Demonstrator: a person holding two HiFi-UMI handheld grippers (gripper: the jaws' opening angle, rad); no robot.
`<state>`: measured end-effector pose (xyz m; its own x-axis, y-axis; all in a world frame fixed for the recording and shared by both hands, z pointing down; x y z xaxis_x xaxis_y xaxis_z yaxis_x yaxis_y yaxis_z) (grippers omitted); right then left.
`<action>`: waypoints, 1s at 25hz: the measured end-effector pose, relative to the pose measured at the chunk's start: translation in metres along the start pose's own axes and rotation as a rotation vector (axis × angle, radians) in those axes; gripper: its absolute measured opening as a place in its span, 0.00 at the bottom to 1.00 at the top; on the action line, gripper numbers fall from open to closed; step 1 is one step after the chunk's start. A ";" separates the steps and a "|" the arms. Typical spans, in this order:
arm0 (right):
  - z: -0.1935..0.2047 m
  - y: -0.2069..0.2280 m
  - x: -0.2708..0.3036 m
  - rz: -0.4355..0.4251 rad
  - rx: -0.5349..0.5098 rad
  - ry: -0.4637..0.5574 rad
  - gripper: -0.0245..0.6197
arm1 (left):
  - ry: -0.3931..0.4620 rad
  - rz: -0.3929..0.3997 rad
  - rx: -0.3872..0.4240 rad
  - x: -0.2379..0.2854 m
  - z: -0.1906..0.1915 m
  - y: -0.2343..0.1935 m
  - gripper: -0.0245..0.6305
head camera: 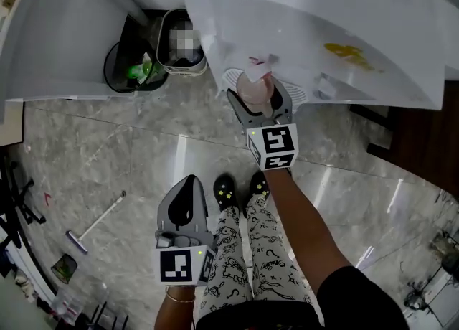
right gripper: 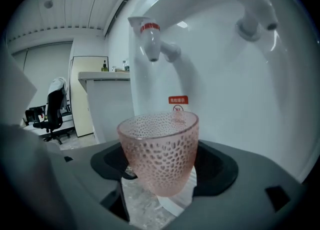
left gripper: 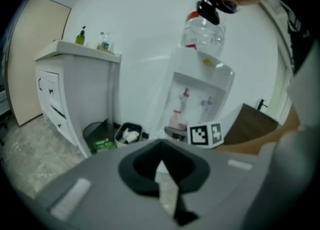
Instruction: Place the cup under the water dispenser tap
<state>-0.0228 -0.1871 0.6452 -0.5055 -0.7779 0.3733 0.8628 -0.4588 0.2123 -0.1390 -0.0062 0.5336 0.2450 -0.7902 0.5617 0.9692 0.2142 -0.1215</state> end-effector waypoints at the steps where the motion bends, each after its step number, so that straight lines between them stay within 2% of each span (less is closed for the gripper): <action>1: 0.002 0.001 0.005 0.011 0.001 0.002 0.60 | -0.008 0.000 -0.001 0.001 0.001 -0.003 0.04; 6: 0.006 0.005 0.015 0.079 0.003 0.036 0.60 | -0.017 0.013 -0.008 0.007 -0.003 -0.009 0.04; 9: 0.006 0.005 0.016 0.091 0.014 0.037 0.60 | -0.019 0.032 -0.019 0.009 -0.004 -0.006 0.04; 11: 0.005 0.004 0.016 0.073 0.033 0.034 0.60 | -0.024 0.034 -0.036 0.009 -0.004 -0.005 0.04; 13: 0.008 0.003 0.015 0.041 0.054 0.018 0.60 | -0.024 0.031 -0.089 0.007 -0.005 -0.005 0.04; 16: 0.023 0.008 0.016 0.035 0.070 -0.065 0.61 | -0.019 0.038 -0.146 0.003 -0.007 -0.004 0.04; 20: 0.030 0.011 0.016 0.037 0.076 -0.105 0.61 | -0.022 0.036 -0.154 0.000 -0.006 -0.005 0.04; 25: 0.032 0.001 -0.007 0.000 0.081 -0.097 0.61 | -0.019 0.010 -0.160 -0.007 -0.006 -0.009 0.04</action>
<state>-0.0179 -0.1684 0.6715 -0.5058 -0.7312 0.4578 0.8625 -0.4193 0.2833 -0.1497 -0.0057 0.5258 0.2560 -0.7772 0.5748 0.9585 0.1268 -0.2553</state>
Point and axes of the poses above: the fingertips, and each gripper's own axes: x forward along the fingers, y to its right, z out of its underside, the point moved 2 cm from there along -x, backward along the fingers, and after that the axes turned 7 degrees about x, right-handed, at the moved point
